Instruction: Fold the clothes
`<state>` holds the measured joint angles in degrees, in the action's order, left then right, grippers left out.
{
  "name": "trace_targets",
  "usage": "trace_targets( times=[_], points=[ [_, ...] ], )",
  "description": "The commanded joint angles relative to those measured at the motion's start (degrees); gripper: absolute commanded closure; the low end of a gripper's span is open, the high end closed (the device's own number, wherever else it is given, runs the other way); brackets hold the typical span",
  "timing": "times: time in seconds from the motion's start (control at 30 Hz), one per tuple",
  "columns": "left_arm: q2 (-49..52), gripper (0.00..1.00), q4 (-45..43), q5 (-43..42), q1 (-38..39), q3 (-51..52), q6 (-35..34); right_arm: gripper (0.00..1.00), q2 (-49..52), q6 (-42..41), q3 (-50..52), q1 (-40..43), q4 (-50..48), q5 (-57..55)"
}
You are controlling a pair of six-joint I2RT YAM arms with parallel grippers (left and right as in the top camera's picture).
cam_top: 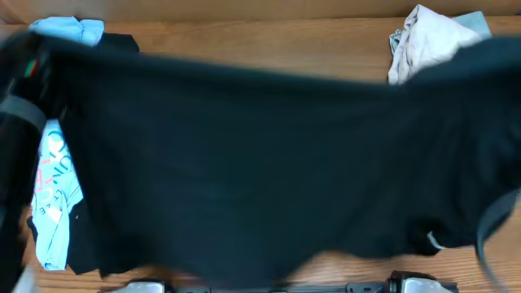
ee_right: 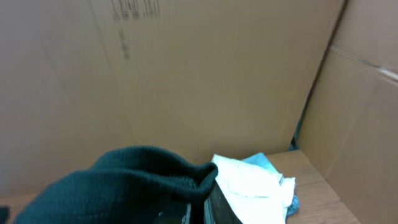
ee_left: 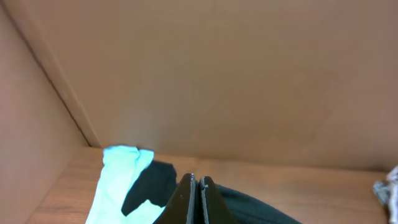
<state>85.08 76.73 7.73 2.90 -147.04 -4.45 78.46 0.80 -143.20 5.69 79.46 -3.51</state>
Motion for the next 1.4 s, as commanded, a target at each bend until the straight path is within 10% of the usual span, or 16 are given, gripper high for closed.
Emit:
trace_targets(
  times=[0.0, 0.6, 1.37],
  points=[
    [8.3, 0.96, -2.8, 1.9, -0.3, 0.7, 2.9, 0.96, 6.7, 4.3, 0.7, 0.6, -3.0, -0.6],
    [20.7, 0.96, -38.4, 7.0, -0.4, 0.5, 7.5, 0.96, 21.0, 10.0, -1.6, 0.6, -41.4, 0.6],
    [34.0, 0.96, 9.7, 2.3, -0.4, 0.6, 0.9, 0.96, 36.2, 1.2, -1.5, 0.8, 5.7, 14.1]
  ],
)
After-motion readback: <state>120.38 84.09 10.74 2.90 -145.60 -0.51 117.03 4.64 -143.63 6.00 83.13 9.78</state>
